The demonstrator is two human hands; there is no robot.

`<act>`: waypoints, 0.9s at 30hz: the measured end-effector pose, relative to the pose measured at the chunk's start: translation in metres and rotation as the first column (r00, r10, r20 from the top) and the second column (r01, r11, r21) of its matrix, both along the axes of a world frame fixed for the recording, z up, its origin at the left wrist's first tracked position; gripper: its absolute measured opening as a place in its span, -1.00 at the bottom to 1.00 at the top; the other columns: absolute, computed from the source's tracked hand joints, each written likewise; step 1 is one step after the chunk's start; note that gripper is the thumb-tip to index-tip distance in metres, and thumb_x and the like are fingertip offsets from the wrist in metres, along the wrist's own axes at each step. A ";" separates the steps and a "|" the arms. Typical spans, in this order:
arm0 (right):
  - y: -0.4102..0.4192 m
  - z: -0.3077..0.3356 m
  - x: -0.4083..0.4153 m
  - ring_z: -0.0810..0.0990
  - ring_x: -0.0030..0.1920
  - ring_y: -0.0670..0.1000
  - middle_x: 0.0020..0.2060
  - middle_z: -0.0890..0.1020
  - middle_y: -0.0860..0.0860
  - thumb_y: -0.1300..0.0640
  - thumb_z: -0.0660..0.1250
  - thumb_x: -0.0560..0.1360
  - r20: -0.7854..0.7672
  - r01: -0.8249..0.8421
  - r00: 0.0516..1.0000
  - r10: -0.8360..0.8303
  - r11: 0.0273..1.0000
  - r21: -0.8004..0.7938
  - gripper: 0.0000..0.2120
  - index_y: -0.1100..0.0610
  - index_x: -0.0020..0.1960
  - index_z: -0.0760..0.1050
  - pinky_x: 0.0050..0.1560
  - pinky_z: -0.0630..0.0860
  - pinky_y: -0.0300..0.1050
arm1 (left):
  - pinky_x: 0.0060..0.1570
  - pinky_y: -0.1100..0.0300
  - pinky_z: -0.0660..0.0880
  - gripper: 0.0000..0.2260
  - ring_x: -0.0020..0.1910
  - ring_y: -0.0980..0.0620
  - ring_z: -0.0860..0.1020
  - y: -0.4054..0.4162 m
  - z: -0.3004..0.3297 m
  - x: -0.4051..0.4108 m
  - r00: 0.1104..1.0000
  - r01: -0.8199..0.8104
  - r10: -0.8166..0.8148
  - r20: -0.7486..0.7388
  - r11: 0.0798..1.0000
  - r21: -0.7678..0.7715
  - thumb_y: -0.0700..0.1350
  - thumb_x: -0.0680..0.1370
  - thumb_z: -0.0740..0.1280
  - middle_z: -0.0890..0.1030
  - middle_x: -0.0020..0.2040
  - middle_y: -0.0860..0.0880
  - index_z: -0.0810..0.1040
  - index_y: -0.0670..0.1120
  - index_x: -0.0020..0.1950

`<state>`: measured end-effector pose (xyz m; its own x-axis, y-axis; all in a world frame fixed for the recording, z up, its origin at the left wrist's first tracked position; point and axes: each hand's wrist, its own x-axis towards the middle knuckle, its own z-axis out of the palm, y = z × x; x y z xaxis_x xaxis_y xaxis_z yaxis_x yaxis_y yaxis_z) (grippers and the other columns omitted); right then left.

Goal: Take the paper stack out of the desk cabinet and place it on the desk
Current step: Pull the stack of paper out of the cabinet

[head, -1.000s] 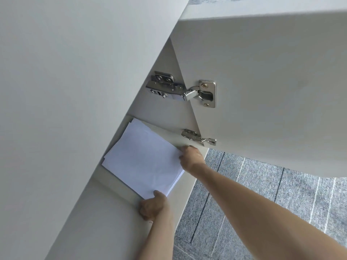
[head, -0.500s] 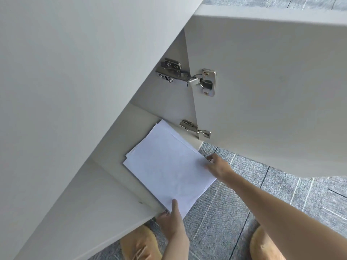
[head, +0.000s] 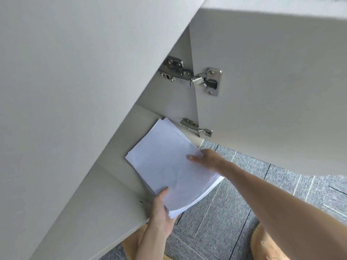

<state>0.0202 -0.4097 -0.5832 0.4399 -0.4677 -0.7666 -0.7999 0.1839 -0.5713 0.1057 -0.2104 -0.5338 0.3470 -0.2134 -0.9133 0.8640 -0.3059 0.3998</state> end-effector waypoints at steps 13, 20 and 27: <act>0.059 0.206 -0.085 0.64 0.11 0.22 0.10 0.65 0.23 -0.03 0.22 0.62 -0.034 0.024 0.999 -0.032 0.978 -0.208 -0.65 0.21 0.23 0.50 -0.01 0.51 -0.06 | -0.10 0.07 0.54 -0.60 0.09 -0.15 0.59 0.051 0.192 -0.076 0.947 0.260 -0.273 0.171 0.961 0.093 -0.25 0.53 0.36 0.64 0.16 -0.09 0.48 0.07 0.32; 0.106 0.361 -0.187 0.52 -0.06 0.18 -0.11 0.55 0.15 0.04 0.18 0.61 0.014 0.079 0.997 -0.079 0.949 -0.305 -0.72 0.26 0.08 0.49 -0.10 0.38 -0.02 | -0.05 -0.16 0.62 -0.56 0.05 -0.21 0.63 0.087 0.342 -0.142 0.924 0.354 -0.350 0.152 0.935 0.001 -0.33 0.43 0.38 0.66 0.13 -0.17 0.49 -0.01 0.25; 0.156 0.519 -0.263 0.58 -0.05 0.19 -0.09 0.62 0.15 0.01 0.21 0.62 0.183 0.197 0.976 -0.119 0.843 -0.500 -0.71 0.25 0.09 0.50 -0.10 0.42 -0.02 | -0.28 0.14 0.51 -0.63 -0.20 -0.20 0.60 0.113 0.479 -0.205 0.875 0.430 -0.403 0.269 0.901 -0.051 -0.33 0.39 0.33 0.64 -0.10 -0.24 0.52 -0.30 0.19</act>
